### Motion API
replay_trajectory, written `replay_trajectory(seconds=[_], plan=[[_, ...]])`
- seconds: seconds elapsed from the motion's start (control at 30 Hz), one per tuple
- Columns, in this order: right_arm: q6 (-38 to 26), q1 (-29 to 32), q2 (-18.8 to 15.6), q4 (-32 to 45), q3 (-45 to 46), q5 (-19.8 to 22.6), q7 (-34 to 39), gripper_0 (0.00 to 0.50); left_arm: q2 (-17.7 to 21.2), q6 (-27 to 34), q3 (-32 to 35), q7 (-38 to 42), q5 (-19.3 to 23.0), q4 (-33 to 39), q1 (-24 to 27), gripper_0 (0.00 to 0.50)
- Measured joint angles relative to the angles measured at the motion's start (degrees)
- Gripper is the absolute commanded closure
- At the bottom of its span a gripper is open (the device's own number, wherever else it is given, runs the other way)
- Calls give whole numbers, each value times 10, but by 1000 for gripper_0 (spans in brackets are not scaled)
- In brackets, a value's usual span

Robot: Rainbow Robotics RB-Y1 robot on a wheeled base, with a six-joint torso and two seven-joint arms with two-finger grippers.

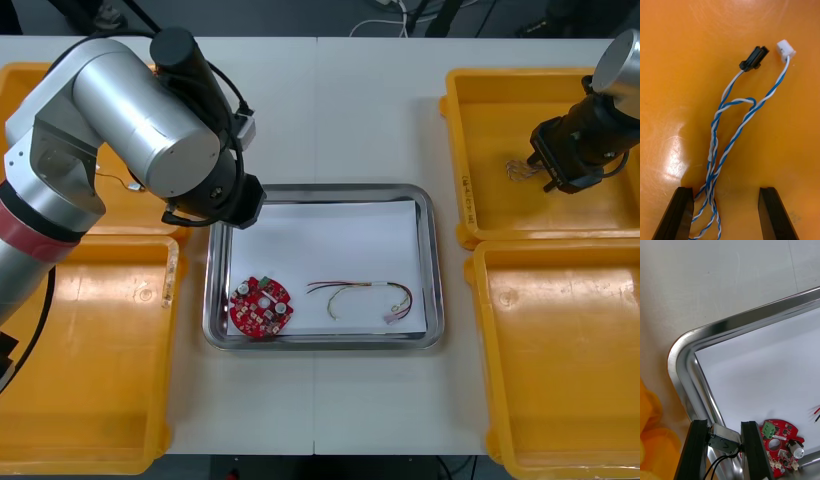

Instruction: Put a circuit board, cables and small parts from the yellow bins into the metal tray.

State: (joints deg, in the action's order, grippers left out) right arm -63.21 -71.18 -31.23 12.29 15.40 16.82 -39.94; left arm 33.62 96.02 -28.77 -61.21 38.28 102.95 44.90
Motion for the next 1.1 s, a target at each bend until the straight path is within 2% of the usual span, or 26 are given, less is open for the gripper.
replay_trajectory(seconds=[0.1, 0.17, 0.2, 0.23, 0.3, 0.57, 0.83, 0.87, 0.93, 0.97, 1.0, 1.03, 1.07, 1.1], plan=[[0, 0, 0, 0, 0, 1, 0, 0, -8, -16, -14, 4, -5, -24, 2, 500], [0, 0, 0, 0, 0, 2, 0, 193, -15, -27, -20, 4, -11, -40, 4, 500], [0, 0, 0, -1, 0, 3, 0, 354, -18, -32, -23, 4, -13, -49, 4, 500], [1, 0, 0, -1, 0, 5, 0, 437, -22, -39, -25, 4, -15, -57, 5, 500], [4, 0, 0, -1, 0, 12, 0, 500, -28, -56, -31, 4, -20, -75, 7, 500], [7, 0, 0, -1, 0, 20, 0, 500, -39, -105, -61, 4, -26, -133, 17, 500], [7, 0, 0, 0, 0, 21, 0, 500, -39, -111, -72, 4, -27, -140, 18, 488], [6, 0, 0, 0, 0, 21, 0, 500, -39, -111, -72, 4, -27, -140, 18, 469], [-10, 0, 0, 9, 0, 21, 0, 500, -39, -111, -72, 4, -27, -140, 18, 339], [-24, 0, 0, 15, 0, 20, 0, 500, -39, -111, -72, 4, -27, -140, 18, 304], [-43, 0, 0, 25, 0, 20, 0, 500, -39, -111, -72, 4, -27, -140, 18, 210], [-59, 0, 0, 37, -1, 19, 0, 500, -39, -111, -72, 4, -27, -140, 18, 169], [-73, 0, 0, 48, -1, 18, 0, 500, -39, -111, -72, 4, -27, -140, 18, 40], [-87, 0, 0, 62, -3, 17, 0, 500, -39, -111, -72, 4, -27, -140, 18, 0]])
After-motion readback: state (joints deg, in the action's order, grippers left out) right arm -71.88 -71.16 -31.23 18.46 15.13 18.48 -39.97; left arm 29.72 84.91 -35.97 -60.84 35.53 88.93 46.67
